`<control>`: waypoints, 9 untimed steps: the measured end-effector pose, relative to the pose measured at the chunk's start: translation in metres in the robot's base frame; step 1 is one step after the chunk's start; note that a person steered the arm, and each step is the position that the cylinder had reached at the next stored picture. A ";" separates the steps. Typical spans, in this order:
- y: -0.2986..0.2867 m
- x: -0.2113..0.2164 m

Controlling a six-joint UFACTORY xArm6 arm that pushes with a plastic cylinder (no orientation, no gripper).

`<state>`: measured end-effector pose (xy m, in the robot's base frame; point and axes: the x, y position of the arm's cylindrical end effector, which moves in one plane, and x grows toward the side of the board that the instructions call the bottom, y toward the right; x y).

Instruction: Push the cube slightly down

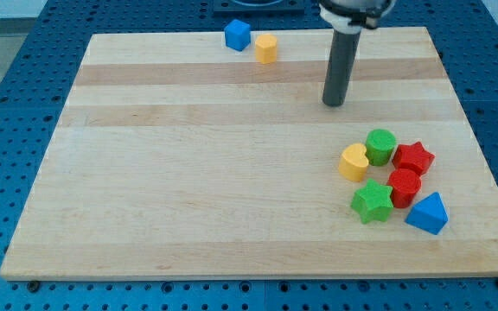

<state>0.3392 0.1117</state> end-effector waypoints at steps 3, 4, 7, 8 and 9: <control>-0.081 -0.147; -0.129 -0.147; -0.203 -0.114; -0.142 -0.078; -0.145 -0.072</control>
